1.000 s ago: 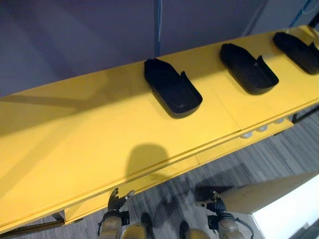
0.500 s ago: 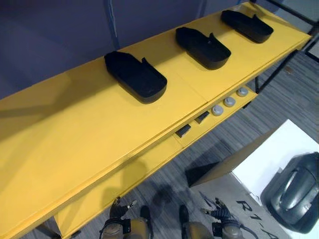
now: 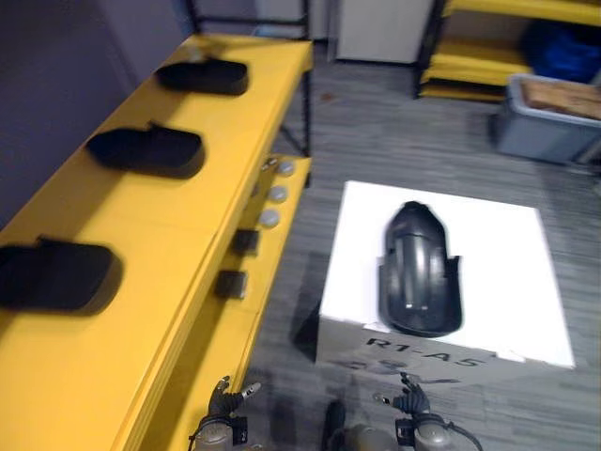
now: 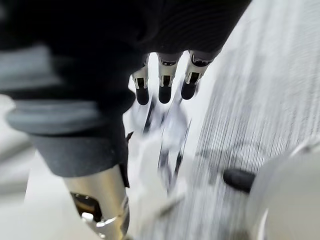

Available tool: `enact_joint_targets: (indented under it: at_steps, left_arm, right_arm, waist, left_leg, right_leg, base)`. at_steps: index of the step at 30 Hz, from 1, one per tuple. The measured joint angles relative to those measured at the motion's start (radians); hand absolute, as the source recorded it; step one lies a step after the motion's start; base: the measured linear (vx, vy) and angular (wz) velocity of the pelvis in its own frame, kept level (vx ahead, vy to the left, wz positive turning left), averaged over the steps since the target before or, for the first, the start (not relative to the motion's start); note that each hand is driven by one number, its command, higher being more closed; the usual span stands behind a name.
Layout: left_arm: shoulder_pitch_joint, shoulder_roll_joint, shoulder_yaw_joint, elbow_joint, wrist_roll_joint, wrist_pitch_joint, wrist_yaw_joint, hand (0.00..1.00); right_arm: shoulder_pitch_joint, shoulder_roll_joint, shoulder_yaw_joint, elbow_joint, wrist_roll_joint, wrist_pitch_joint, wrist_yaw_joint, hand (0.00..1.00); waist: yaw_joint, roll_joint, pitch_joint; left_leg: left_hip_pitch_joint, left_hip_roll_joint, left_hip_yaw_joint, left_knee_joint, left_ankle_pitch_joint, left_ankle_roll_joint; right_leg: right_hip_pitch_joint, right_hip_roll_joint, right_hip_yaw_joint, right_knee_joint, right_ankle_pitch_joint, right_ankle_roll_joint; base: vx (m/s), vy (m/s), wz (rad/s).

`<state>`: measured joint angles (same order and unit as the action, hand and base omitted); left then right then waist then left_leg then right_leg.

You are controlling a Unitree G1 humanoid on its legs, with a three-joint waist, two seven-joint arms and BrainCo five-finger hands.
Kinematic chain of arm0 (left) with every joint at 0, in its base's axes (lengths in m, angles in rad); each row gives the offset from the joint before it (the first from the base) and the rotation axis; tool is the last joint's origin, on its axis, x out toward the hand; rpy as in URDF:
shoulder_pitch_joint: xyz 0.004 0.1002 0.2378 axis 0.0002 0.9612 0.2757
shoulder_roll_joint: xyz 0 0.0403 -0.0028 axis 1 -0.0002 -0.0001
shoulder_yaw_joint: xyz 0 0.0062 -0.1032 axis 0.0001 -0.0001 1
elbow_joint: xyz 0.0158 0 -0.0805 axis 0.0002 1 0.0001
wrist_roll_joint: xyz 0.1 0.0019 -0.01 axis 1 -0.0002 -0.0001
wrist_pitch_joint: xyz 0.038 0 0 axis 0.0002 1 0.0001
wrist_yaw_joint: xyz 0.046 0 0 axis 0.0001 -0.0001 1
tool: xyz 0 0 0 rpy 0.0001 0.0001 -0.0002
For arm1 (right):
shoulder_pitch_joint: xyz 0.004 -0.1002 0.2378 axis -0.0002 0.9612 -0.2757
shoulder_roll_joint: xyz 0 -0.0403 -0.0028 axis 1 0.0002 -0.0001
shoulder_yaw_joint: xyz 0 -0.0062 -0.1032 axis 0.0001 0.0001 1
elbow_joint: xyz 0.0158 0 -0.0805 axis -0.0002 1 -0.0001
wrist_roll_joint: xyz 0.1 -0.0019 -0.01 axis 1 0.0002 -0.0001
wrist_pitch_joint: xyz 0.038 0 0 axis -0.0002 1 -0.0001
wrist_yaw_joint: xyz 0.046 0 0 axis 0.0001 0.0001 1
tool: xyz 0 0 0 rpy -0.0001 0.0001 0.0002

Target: Walk over and take plastic housings, then place them on the shelf

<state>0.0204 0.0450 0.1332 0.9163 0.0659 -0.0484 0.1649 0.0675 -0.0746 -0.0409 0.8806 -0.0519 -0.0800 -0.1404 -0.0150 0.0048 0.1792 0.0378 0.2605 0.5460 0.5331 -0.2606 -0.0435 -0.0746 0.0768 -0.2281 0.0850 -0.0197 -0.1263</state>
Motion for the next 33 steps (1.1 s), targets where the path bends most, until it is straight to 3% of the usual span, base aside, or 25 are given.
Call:
enact_joint_targets:
  at_steps: [1,3,5,7,8,9,15,19,22,26,29,33]
  left_arm:
    - [-0.002,-0.01,-0.002,0.01,0.0,0.002,-0.002,0.0]
    - [-0.003,-0.027,-0.002,0.022,0.0,0.005,-0.002,0.0]
    - [-0.001,-0.03,-0.002,0.025,-0.002,0.004,0.002,0.0]
    - [0.001,-0.032,-0.003,0.031,-0.005,0.004,0.006,0.0]
    - [0.003,-0.036,-0.003,0.032,-0.006,0.003,0.006,0.0]
    - [0.002,-0.037,-0.002,0.043,-0.007,0.002,0.006,0.0]
    - [0.018,-0.024,0.023,0.049,-0.007,0.004,0.004,0.0]
    - [0.036,0.003,0.059,0.035,-0.007,0.005,0.001,0.0]
    - [0.066,0.007,0.068,-0.014,-0.006,0.001,-0.01,0.0]
    - [0.114,0.004,0.05,-0.028,-0.005,-0.004,-0.03,0.0]
    - [0.136,0.003,0.007,-0.026,-0.006,-0.006,-0.048,0.0]
    - [0.143,0.007,-0.03,-0.023,-0.012,-0.016,-0.058,0.0]
  right_arm:
    - [0.017,-0.007,-0.006,0.001,0.008,0.0,-0.001,0.0]
    - [0.027,-0.014,-0.034,0.004,0.007,0.001,-0.008,0.0]
    - [0.032,-0.013,-0.056,0.018,0.007,0.002,-0.008,0.0]
    - [0.03,-0.013,-0.076,0.032,0.009,0.0,-0.008,0.0]
    - [0.032,-0.015,-0.084,0.034,0.011,0.001,-0.008,0.0]
    - [0.035,-0.018,-0.109,0.039,0.012,0.001,-0.007,0.0]
    - [0.103,-0.002,-0.214,0.026,0.056,0.001,-0.007,0.0]
    - [0.144,-0.026,-0.357,-0.179,0.081,0.008,-0.006,0.0]
    - [0.192,-0.138,-0.461,-0.459,0.084,0.009,-0.007,0.0]
    - [0.217,-0.261,-0.519,-0.722,0.071,0.005,-0.002,0.0]
    - [0.216,-0.305,-0.513,-0.833,0.051,-0.007,0.025,0.0]
    - [0.189,-0.394,-0.397,-0.933,0.054,-0.031,0.073,0.0]
  waist:
    - [0.0,0.0,0.0]
    - [-0.002,0.001,0.002]
    - [0.007,0.001,0.003]
    - [0.008,0.011,0.001]
    - [0.006,0.02,-0.003]
    - [0.007,0.031,-0.011]
    - [0.005,0.015,-0.03]
    - [0.004,0.013,-0.033]
    - [-0.001,0.011,-0.042]
    - [-0.029,-0.007,-0.068]
    - [-0.031,-0.019,-0.077]
    - [-0.031,-0.02,-0.088]
  left_leg:
    - [-0.036,0.03,-0.011,0.099,-0.009,-0.009]
    - [-0.091,0.021,-0.09,0.144,-0.019,-0.014]
    - [-0.123,-0.031,-0.223,0.092,-0.031,-0.035]
    - [-0.103,-0.105,-0.4,-0.12,-0.016,-0.042]
    - [-0.096,-0.109,-0.421,-0.177,0.006,-0.035]
    - [-0.071,-0.109,-0.415,-0.223,0.08,-0.028]
    - [0.019,-0.185,-0.374,-0.391,0.125,0.008]
    - [0.051,-0.192,-0.345,-0.432,0.126,0.008]
    - [0.068,-0.195,-0.331,-0.449,0.126,0.007]
    - [0.074,-0.195,-0.332,-0.462,0.127,0.006]
    - [0.071,-0.195,-0.332,-0.465,0.127,0.005]
    - [0.067,-0.201,-0.335,-0.469,0.133,0.014]
  right_leg:
    - [0.011,0.009,0.031,-0.002,0.0,0.0]
    - [0.028,0.011,0.083,-0.002,0.001,0.001]
    - [0.051,0.01,0.138,-0.002,0.01,0.021]
    - [0.071,0.011,0.199,-0.005,0.009,0.043]
    - [0.074,0.016,0.21,-0.006,0.008,0.051]
    - [0.085,0.019,0.233,-0.009,0.006,0.064]
    - [0.11,-0.048,0.249,-0.034,-0.003,0.105]
    - [0.112,-0.051,0.269,-0.031,-0.014,0.12]
    - [0.112,-0.053,0.272,-0.015,-0.029,0.137]
    - [0.108,-0.051,0.273,-0.006,-0.042,0.138]
    - [0.102,-0.05,0.274,-0.007,-0.046,0.132]
    - [0.096,-0.053,0.273,-0.007,-0.046,0.132]
  base:
    - [0.08,-0.04,-0.83]
    - [0.09,-0.003,-0.84]
    - [0.1,0.071,-0.92]
    - [0.08,0.131,-0.85]
    - [0.08,0.165,-0.65]
    - [0.13,0.177,-0.44]
    - [0.14,0.151,-0.07]
    - [0.14,0.085,-0.17]
    - [0.1,0.05,-0.08]
    - [0.03,0.01,0.02]
    - [-0.02,-0.012,-0.02]
    - [-0.08,-0.004,-0.02]
